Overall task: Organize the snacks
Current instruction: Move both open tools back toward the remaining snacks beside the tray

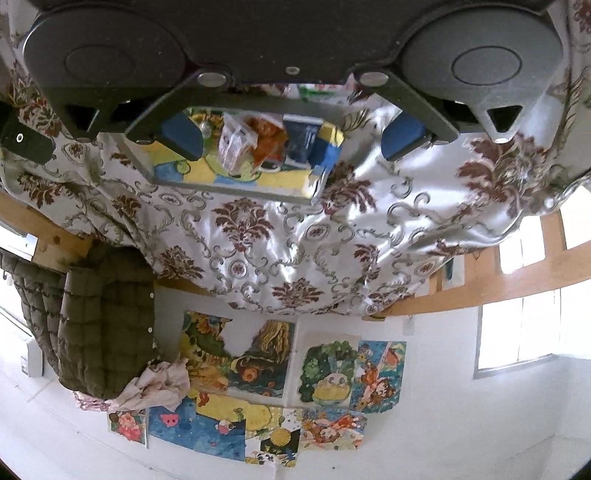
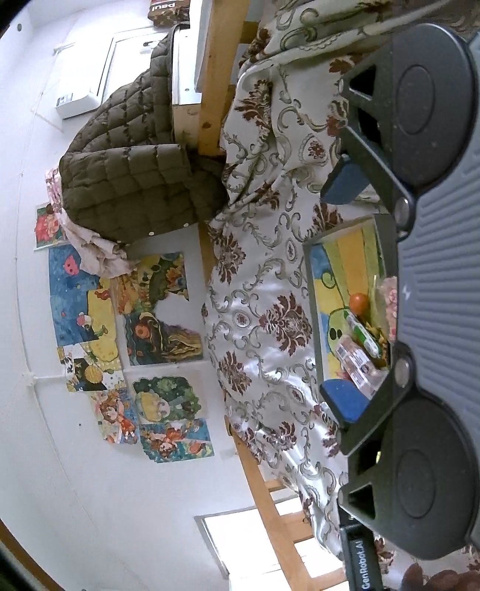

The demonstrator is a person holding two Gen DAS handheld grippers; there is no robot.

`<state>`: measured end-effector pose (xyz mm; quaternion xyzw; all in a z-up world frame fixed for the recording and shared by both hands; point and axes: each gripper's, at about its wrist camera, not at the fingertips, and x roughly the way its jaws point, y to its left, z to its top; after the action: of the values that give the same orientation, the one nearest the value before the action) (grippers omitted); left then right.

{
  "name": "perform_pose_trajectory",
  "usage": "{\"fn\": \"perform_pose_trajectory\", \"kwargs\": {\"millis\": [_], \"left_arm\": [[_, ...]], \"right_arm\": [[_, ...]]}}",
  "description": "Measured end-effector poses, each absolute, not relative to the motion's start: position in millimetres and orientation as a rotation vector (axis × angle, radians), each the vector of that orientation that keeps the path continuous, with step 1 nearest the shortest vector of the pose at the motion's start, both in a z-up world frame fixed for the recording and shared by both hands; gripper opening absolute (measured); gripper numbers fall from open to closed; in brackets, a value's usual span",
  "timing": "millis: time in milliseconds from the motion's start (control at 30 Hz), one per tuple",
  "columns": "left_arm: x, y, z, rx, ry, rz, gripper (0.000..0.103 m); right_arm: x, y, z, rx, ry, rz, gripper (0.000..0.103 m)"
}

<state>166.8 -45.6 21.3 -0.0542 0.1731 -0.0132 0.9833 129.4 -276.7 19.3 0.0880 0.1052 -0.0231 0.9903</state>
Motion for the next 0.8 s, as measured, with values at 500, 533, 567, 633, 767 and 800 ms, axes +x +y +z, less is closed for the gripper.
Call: {"fn": "perform_pose_trajectory", "kwargs": {"millis": [500, 533, 567, 633, 767, 800], "left_arm": [[109, -28, 5, -0.094, 0.414, -0.018, 0.102], [106, -27, 4, -0.094, 0.420, -0.015, 0.102], [102, -25, 3, -0.096, 0.424, -0.011, 0.102], [96, -22, 1, -0.101, 0.436, 0.000, 0.102], [87, -17, -1, -0.103, 0.452, 0.030, 0.102], [85, -16, -1, -0.102, 0.456, 0.037, 0.102]], "right_arm": [[81, -254, 7, 0.175, 0.280, -0.019, 0.103], [79, -253, 7, 0.177, 0.284, -0.019, 0.103], [77, -252, 6, 0.180, 0.288, -0.019, 0.103], [74, -251, 6, 0.183, 0.297, -0.015, 0.103], [66, -246, 3, 0.181, 0.314, -0.015, 0.103], [65, -245, 3, 0.179, 0.316, -0.014, 0.103]]}}
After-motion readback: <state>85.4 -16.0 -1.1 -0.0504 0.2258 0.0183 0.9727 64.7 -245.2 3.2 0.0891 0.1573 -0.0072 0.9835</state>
